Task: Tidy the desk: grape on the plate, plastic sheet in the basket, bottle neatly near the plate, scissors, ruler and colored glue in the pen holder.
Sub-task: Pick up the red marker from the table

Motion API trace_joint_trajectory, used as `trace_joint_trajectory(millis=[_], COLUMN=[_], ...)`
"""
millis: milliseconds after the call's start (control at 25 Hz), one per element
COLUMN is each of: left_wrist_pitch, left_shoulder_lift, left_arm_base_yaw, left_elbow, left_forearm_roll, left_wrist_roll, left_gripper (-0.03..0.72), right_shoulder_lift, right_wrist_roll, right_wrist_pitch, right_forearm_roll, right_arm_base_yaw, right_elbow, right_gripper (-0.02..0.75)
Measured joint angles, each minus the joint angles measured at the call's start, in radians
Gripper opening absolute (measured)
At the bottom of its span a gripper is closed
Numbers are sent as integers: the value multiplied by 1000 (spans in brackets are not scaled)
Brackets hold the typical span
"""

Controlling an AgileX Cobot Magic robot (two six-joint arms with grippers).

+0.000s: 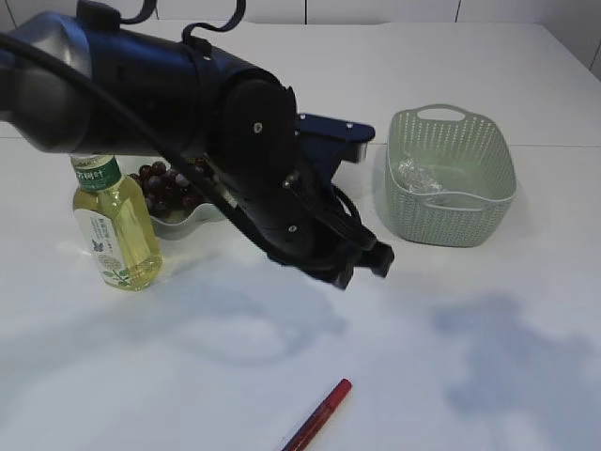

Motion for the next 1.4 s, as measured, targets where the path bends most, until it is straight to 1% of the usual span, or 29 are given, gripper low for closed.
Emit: trace_joint_trajectory(millis=[80, 160, 320, 480, 640, 720, 840, 920, 1000, 1200, 1400], left_wrist_pitch=[116, 226, 326, 400, 446, 446, 446, 446, 446, 446, 444], left_shoulder_lift=[0, -7, -52, -79, -79, -79, -79, -66, -41, 38, 82], left_arm_base_yaw=[-14, -31, -78, -126, -166, -177, -181, -181, -181, -181, -177], left_elbow=[0, 0, 0, 0, 0, 0, 0, 0, 0, 0, 0], left_forearm_roll=[-71, -100, -111, -119, -118, -119, -119, -119, -119, -119, -117], left_wrist_roll=[27, 36, 42, 42, 40, 38, 36, 36, 36, 33, 29], left_gripper=[223, 224, 224, 228, 237, 240, 244, 246, 249, 258, 262], right_shoulder_lift=[0, 0, 0, 0, 0, -4, -19, -35, -55, -125, -163], right_wrist_roll=[0, 2, 36, 59, 59, 35, -14, -29, -34, -38, -40], right_wrist_pitch=[30, 75, 171, 284, 303, 307, 307, 307, 307, 310, 314], right_forearm_roll=[0, 0, 0, 24, 117, 199, 359, 417, 417, 370, 364], right_arm_base_yaw=[0, 0, 0, 0, 0, 0, 0, 0, 0, 0, 0], right_elbow=[0, 0, 0, 0, 0, 0, 0, 0, 0, 0, 0], right_gripper=[344, 344, 344, 344, 344, 344, 344, 344, 344, 344, 344])
